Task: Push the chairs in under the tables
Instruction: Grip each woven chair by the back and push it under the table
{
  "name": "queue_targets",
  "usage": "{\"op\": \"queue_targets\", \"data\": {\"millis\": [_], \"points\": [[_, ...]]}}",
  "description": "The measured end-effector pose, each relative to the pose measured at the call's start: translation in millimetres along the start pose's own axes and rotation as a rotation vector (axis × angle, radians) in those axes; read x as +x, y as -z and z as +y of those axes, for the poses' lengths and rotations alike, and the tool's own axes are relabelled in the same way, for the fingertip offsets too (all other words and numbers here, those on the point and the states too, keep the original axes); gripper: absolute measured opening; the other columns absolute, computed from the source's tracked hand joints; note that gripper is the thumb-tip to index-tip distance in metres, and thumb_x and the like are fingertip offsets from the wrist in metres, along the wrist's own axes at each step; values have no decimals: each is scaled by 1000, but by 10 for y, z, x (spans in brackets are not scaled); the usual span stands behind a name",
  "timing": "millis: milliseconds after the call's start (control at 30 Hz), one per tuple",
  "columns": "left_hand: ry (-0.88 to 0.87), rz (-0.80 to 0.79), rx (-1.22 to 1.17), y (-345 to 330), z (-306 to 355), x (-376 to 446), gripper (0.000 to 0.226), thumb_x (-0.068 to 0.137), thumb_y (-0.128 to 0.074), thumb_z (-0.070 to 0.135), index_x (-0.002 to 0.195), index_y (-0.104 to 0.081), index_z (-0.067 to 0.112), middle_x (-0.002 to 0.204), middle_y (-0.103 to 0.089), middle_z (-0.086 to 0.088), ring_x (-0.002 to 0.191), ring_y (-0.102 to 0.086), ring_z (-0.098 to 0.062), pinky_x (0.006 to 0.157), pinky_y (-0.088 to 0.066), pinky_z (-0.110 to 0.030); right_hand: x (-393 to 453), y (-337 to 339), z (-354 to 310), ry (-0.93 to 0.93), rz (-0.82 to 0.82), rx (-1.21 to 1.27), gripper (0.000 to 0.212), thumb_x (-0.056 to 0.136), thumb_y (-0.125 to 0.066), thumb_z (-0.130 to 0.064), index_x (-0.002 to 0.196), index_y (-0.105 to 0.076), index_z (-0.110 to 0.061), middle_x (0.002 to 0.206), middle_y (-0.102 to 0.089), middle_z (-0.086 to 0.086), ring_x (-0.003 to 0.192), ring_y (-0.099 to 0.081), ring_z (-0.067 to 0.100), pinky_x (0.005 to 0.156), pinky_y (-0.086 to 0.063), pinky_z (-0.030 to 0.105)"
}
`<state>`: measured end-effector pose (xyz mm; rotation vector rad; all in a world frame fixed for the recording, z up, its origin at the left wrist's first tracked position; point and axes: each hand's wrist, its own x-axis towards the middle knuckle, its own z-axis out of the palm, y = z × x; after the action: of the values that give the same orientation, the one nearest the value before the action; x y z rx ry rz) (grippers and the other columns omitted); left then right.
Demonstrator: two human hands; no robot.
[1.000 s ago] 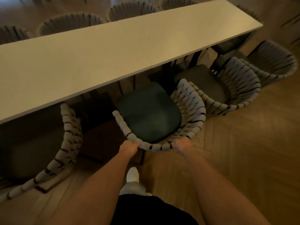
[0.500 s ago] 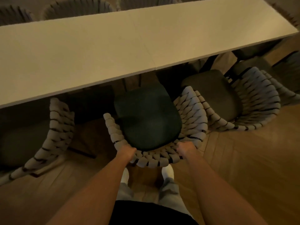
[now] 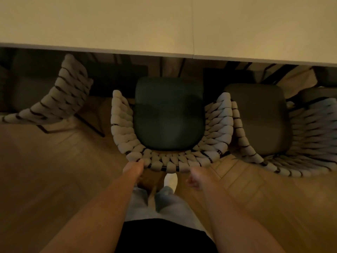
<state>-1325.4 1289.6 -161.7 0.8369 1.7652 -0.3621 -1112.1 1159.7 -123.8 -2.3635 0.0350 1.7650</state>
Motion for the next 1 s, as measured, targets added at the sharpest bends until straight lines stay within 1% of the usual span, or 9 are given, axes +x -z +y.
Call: {"op": "queue_targets", "data": {"millis": [100,167,333,400,500,600,733,933,1000], "points": [[52,-17,-194,-122,-77,79,48,99,-59,51,118,-59,7,105,-69,-15,96,-68,-31,75,-57,-39,222,47,155,-76,106,203,52,100,-54,-50,128,-55,-6,89,-59,7,92,-62,25,94,-53,43],[94,-50,-342,-160,-98,196,50,96,-65,47,126,-57,7,109,-68,-14,99,-67,-30,74,-56,-40,373,44,178,-69,122,395,55,96,-59,-53,128,-55,-8,93,-60,7,92,-63,26,95,-54,45],[101,-117,-744,-287,-98,413,48,96,-71,29,137,-55,10,133,-62,-17,123,-61,-34,100,-54,-45,615,121,150,-72,13,990,61,96,-69,-32,147,-43,-13,130,-59,18,120,-58,35,102,-51,50],[72,-157,-822,-339,-73,500,47,98,-67,27,139,-56,6,139,-61,-18,128,-60,-34,92,-57,-43,733,131,179,-66,-37,1096,60,92,-73,-30,144,-48,-13,127,-61,21,122,-59,38,99,-53,55],[62,-181,-905,-414,-20,591,46,99,-63,24,140,-55,3,138,-62,-16,126,-60,-35,91,-57,-45,868,108,173,-44,-92,1177,57,88,-76,-33,138,-57,-15,119,-71,20,109,-69,38,80,-61,54],[45,-166,-905,-428,-20,634,47,99,-58,12,145,-51,1,143,-56,-24,134,-55,-40,105,-51,-48,915,106,156,-41,-46,1167,44,94,-69,-17,136,-53,-13,118,-68,22,107,-67,39,90,-57,57],[161,-125,-1079,-358,-73,595,61,86,-74,9,142,-56,23,128,-65,-19,115,-65,-37,99,-55,-55,903,85,151,-73,-7,1160,52,92,-66,-6,141,-48,-12,120,-63,25,109,-65,41,98,-52,61],[151,-99,-1108,-202,25,513,63,85,-75,8,140,-53,29,133,-61,-15,117,-62,-34,106,-50,-55,760,46,-13,-55,39,1171,55,91,-64,-3,142,-46,-14,118,-62,23,105,-65,39,85,-59,54],[130,-90,-1160,-104,70,465,65,87,-72,4,144,-50,29,132,-60,-15,114,-63,-34,101,-53,-54,691,-9,-122,-44,52,1175,57,90,-64,-2,143,-46,-12,121,-61,23,107,-65,40,87,-58,55]]}}
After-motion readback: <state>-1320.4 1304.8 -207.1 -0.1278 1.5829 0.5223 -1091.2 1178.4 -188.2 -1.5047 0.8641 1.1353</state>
